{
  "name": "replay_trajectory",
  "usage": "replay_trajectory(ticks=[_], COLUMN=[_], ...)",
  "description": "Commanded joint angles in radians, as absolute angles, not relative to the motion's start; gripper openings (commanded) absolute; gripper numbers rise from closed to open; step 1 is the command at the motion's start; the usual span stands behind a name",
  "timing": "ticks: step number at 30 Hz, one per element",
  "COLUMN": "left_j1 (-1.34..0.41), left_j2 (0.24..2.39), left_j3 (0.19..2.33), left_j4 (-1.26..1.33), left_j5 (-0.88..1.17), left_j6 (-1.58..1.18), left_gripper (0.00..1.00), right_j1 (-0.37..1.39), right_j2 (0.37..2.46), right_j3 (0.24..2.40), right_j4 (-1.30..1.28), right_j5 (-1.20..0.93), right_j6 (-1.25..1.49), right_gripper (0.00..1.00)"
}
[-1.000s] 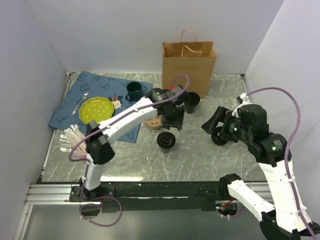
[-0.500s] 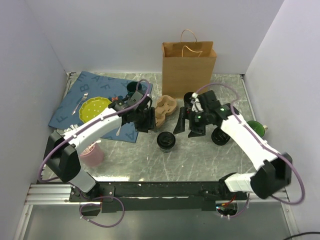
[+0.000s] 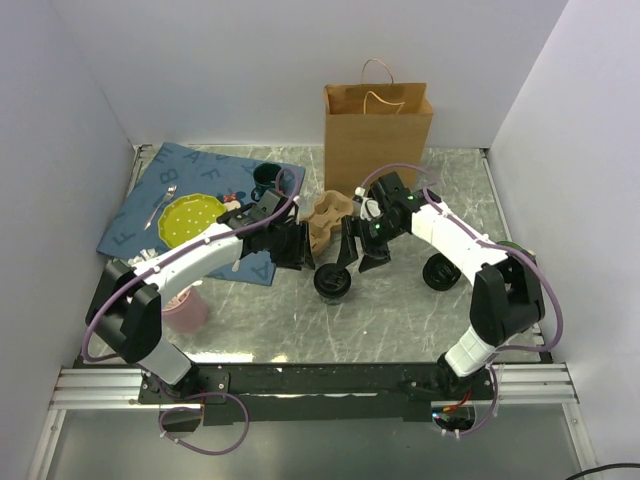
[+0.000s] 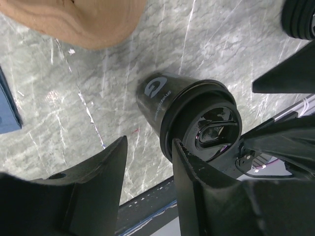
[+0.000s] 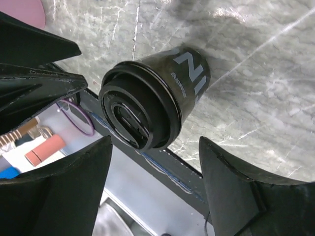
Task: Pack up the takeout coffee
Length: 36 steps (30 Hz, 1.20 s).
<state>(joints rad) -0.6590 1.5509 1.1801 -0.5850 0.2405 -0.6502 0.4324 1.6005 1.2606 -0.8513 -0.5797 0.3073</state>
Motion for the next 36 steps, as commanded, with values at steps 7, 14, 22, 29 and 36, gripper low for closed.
replay_trajectory(ticks=[7,14,22,29,36], left_j1=[-0.653,-0.652,-0.652,-0.652,-0.652], left_j2=[1.555,1.551,1.574,1.594,1.594], left_j3=[1.212,1.161,1.151,1.138,1.149], left_j4=[-0.569,-0.532,-0.519,-0.508,-0.520], left_j5=[0.287,0.373,0.387,0.387,0.379], left_j6=[-0.611,-0.610,-0.603,-0.603,-0.603], left_gripper=[0.48,0.48,0.47,0.46,0.47], right_j1=[0.436,0.434,0.434,0.436,0.434], right_j2=[1.638,1.675,1.712,1.715,1.706], right_j3=[1.289,1.264,1.267,1.210,1.184], right_j4=[-0.812,-0.796,-0.802,-0.756,-0.726], right_j5=[-0.709,-0.727,-0.712,-0.716,-0.703], right_j6=[0.209,0.189,0.170,0.175,0.184], right_gripper=[0.84,0.82,0.74,0.70,0.70])
